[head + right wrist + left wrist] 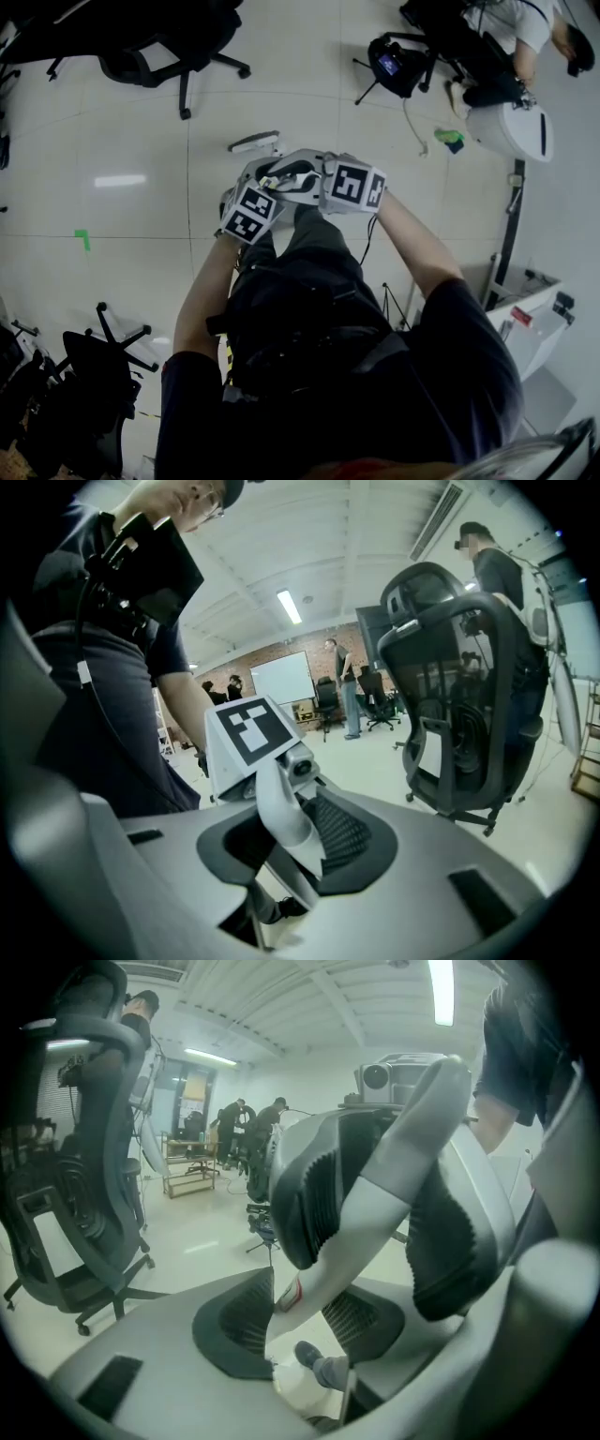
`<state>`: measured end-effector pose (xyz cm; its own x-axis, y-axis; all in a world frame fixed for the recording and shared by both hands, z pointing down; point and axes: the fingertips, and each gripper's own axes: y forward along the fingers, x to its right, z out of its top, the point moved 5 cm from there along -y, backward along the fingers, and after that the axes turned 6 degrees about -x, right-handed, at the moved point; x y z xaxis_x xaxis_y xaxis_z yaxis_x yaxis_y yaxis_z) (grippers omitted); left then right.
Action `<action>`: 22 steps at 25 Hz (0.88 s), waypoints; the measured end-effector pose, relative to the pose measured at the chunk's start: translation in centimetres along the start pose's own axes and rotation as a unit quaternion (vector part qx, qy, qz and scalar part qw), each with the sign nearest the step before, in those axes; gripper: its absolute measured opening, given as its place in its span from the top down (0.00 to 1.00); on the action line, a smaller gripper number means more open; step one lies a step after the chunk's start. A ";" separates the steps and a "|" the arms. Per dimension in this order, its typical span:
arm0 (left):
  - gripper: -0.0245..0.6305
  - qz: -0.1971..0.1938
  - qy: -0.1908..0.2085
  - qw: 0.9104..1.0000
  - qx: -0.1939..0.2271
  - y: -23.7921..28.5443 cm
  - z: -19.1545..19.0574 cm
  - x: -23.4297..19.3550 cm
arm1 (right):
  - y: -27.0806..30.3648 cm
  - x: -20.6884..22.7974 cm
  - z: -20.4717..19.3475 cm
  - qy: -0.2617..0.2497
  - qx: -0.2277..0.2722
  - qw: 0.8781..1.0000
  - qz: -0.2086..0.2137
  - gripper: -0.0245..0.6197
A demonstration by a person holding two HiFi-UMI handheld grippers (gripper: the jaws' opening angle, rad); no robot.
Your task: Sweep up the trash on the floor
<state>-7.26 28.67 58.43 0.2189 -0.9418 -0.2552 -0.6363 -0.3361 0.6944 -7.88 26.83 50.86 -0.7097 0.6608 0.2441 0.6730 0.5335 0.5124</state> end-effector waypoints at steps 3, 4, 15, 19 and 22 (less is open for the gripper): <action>0.74 -0.012 0.029 0.999 -0.015 0.0 1.2 -1.3 | -0.5 1.5 1.0 0.004 0.006 1.000 -0.012 0.76; 0.74 -0.016 0.038 0.999 -0.020 0.0 1.5 -1.6 | -0.5 1.9 1.2 0.000 0.005 1.000 -0.013 0.76; 0.81 0.034 0.139 0.990 -0.007 -2.8 6.4 -7.0 | -0.8 7.2 6.9 -0.071 0.033 0.992 -0.094 0.82; 0.81 0.035 0.165 0.986 0.007 -5.6 8.7 -7.4 | -1.6 7.1 10.4 -0.117 0.042 0.986 -0.115 0.82; 0.82 0.019 0.206 0.978 0.014 -7.9 9.7 -6.5 | -2.2 5.4 12.7 -0.145 0.047 0.978 -0.140 0.82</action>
<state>-10.85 37.51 48.07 0.4699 -0.8801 0.0671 -0.6682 -0.3050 0.6786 -10.56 35.88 40.59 -0.7892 0.5966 -0.1459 0.4861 0.7520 0.4453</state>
